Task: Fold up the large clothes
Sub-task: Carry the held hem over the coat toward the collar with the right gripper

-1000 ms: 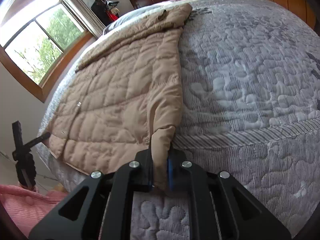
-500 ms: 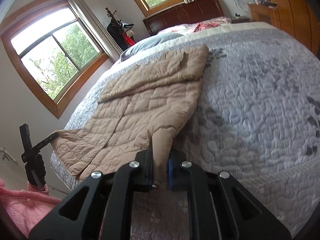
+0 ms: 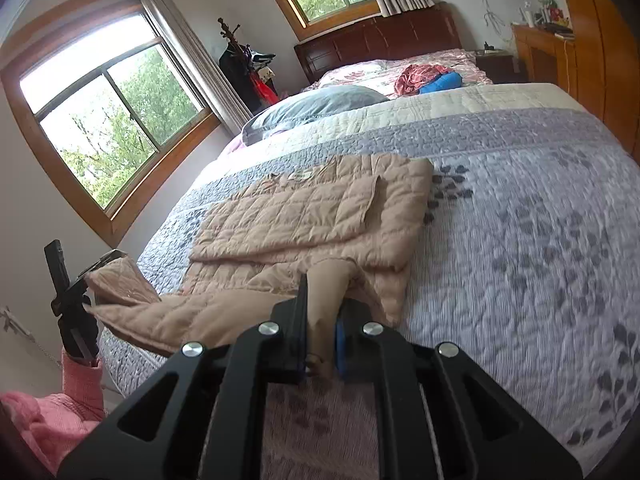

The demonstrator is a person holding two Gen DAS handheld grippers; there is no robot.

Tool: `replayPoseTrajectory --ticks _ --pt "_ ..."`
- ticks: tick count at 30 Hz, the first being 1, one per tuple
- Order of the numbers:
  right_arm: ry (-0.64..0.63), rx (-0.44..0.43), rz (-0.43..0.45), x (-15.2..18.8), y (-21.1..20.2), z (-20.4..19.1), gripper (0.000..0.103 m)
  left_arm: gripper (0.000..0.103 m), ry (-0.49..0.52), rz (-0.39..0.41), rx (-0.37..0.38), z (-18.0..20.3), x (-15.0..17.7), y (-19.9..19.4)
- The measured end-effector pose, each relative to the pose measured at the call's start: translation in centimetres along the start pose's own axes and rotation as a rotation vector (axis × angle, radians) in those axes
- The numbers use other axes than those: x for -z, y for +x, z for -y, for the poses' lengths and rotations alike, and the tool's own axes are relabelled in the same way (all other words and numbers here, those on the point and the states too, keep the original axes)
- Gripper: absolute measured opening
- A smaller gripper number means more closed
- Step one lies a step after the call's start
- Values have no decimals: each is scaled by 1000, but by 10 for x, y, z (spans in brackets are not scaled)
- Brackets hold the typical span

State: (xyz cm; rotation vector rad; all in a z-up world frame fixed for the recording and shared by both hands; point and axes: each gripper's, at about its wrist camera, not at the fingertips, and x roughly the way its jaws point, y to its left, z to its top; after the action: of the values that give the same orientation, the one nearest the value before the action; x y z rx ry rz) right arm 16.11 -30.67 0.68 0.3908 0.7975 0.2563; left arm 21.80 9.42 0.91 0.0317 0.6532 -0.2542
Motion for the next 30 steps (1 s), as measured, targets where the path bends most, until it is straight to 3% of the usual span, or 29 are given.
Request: replayPoseTrajectory --ticks 6,13,23,26,30 --pt "10 18 -52 -53 46 14 9 11 -10 -22 -13 -11 -42 60" --pt "60 41 -141 -95 107 42 9 11 -72 -136 -11 -26 -68 147" --pt "148 76 -240 -126 179 84 9 11 -85 -278 -64 -39 -80 242" --pt "181 79 -268 -131 196 93 11 15 -72 -330 -90 -38 -77 266" --pt "241 59 -303 -131 206 104 20 23 -99 -365 -55 -44 -77 277"
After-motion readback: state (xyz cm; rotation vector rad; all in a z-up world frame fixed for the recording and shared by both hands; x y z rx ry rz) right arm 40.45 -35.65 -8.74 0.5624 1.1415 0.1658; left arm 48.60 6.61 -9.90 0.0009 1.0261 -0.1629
